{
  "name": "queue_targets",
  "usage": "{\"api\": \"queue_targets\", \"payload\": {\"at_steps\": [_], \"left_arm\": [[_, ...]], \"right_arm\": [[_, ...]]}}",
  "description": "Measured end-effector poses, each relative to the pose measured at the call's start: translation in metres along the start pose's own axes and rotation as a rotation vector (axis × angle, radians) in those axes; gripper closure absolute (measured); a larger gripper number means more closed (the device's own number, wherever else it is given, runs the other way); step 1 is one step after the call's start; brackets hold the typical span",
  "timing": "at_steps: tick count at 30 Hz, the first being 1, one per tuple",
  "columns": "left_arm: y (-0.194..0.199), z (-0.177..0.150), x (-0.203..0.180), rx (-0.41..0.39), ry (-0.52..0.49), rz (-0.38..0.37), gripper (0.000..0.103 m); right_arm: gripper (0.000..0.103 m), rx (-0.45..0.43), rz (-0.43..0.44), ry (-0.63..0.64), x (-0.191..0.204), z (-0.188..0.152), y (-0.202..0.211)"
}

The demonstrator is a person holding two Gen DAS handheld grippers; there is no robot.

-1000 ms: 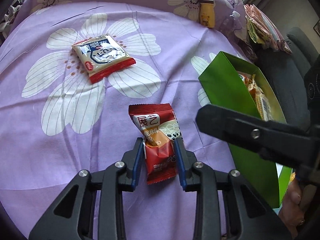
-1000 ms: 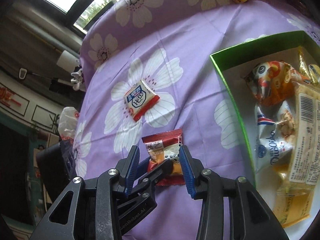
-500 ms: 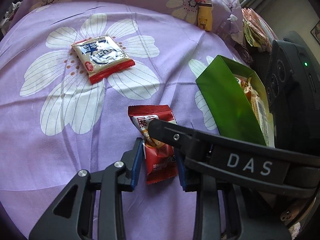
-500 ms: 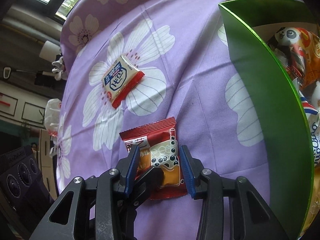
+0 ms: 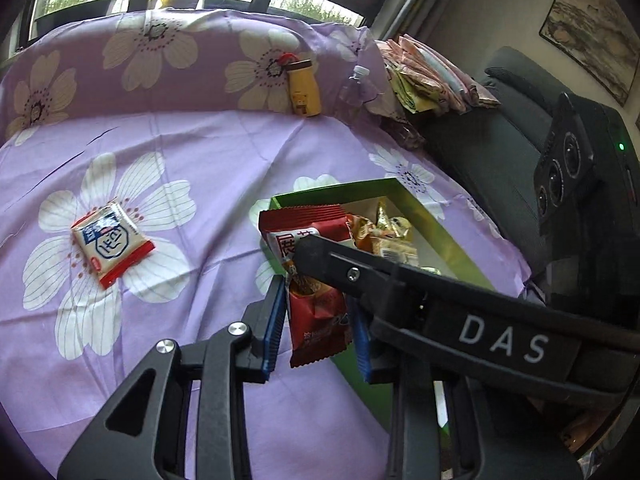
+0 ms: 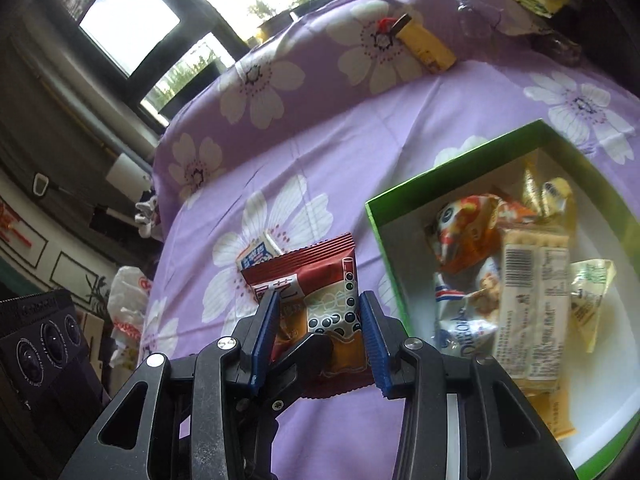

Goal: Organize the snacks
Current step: 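Lower the red packet into the green box and open the right tool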

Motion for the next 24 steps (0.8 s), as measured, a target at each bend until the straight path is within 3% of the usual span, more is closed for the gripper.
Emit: {"api": "queue_targets", "payload": {"at_steps": [8,16,20,24], "left_arm": [[-0.032,-0.001,-0.052,0.053,-0.087,-0.059,0.073],[-0.058,-0.003,-0.063,0.101,-0.091,-0.068,0.072],[-0.06,0.0,-0.059,0.104,-0.081,-0.055,0.066],[-0.049,0.007,-0.044,0.076,-0.073,-0.021,0.053]], "right_arm": [[0.059,-0.08,-0.096,-0.102,-0.054,0.008,0.033],[0.059,-0.081,-0.113,-0.184,-0.085,0.007,0.034],[0.059,-0.092,-0.122,-0.192,-0.089,0.007,0.034],[0.055,-0.101,-0.11,-0.189,-0.086,0.009,0.033]]}}
Point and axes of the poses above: each gripper's, at about its wrist camera, not at the fingertips, and y roughly against the way its jaws point, x to its left, z to its top, the point moved 6 cm from there along -y, roughly the way its jaws point, and after that the axes turned 7 degrees about y, right-handed, at the moved point
